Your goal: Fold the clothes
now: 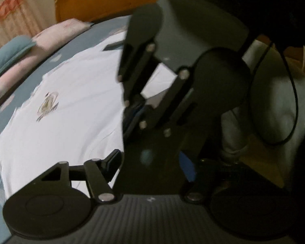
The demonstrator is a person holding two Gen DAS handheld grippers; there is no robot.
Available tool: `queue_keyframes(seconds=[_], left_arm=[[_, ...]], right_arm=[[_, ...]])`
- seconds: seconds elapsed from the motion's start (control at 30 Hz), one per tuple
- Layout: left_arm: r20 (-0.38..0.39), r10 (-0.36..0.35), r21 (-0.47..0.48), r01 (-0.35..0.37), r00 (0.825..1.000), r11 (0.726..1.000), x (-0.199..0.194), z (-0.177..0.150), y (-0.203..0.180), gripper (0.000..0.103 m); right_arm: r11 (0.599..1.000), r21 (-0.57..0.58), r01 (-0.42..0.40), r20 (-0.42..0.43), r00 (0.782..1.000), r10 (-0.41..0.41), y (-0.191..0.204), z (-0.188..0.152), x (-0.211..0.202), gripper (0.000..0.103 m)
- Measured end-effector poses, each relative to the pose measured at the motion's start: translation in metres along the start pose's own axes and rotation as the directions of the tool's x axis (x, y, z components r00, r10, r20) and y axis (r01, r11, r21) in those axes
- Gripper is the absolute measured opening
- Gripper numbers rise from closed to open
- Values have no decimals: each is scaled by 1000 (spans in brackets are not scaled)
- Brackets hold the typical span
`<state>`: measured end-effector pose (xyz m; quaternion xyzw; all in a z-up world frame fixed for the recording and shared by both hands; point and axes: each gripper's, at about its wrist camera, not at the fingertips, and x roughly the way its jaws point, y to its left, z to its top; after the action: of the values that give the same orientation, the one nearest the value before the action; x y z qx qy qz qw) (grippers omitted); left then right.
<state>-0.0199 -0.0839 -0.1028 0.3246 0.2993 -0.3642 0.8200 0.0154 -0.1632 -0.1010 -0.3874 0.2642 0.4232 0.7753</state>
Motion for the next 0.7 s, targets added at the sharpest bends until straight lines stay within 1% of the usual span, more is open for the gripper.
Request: queue_keyframes(seconds=[0.03, 0.07, 0.1, 0.13, 0.2, 0.27, 0.3, 0.37, 0.4, 0.43, 0.53, 0.6, 0.7], left_arm=[[0, 20, 8, -20, 1000, 1000, 2, 1, 0, 66], [-9, 43, 11, -43, 999, 999, 2, 3, 0, 61], [-13, 56, 18, -55, 998, 998, 0, 5, -1, 61], [1, 49, 32, -49, 999, 998, -5, 5, -3, 61], [15, -14, 68, 13, 1000, 998, -13, 4, -8, 68], [-27, -69, 83, 71, 997, 994, -8, 2, -12, 68], [-45, -69, 80, 72, 997, 994, -3, 0, -12, 68], [-69, -32, 60, 36, 997, 998, 6, -3, -11, 68], [-79, -6, 40, 10, 997, 999, 9, -4, -7, 65], [-76, 11, 24, -9, 997, 1000, 9, -5, -4, 65], [-56, 33, -16, -33, 998, 999, 2, -5, 5, 66], [-68, 54, -6, -55, 996, 998, -1, -5, 5, 66], [-61, 68, 29, -66, 996, 997, -9, -4, 2, 67]], right_arm=[[1000, -3, 1, -3, 1000, -1, -1, -1, 0, 4], [1000, -5, 1, -3, 1000, -1, -1, -1, 1, 4], [1000, -2, 1, -3, 1000, -1, -1, -2, 1, 4], [1000, 2, 1, -4, 1000, -1, -1, -2, 0, 4], [1000, 8, 1, -4, 1000, -1, -1, -3, 1, 4], [1000, 12, 0, -5, 1000, 0, -2, -3, 1, 4], [1000, 14, 0, -5, 1000, 0, -2, -2, 2, 4], [1000, 18, -1, -6, 1000, 1, -3, -2, 3, 4], [1000, 20, -2, -6, 1000, 2, -2, -2, 3, 4], [1000, 21, -2, -6, 1000, 2, -2, -3, 2, 4], [1000, 26, -3, -7, 1000, 4, 0, -5, 0, 4], [1000, 31, -3, -10, 1000, 3, 1, -7, 0, 4], [999, 36, -1, -13, 1000, 2, 1, -9, 1, 4]])
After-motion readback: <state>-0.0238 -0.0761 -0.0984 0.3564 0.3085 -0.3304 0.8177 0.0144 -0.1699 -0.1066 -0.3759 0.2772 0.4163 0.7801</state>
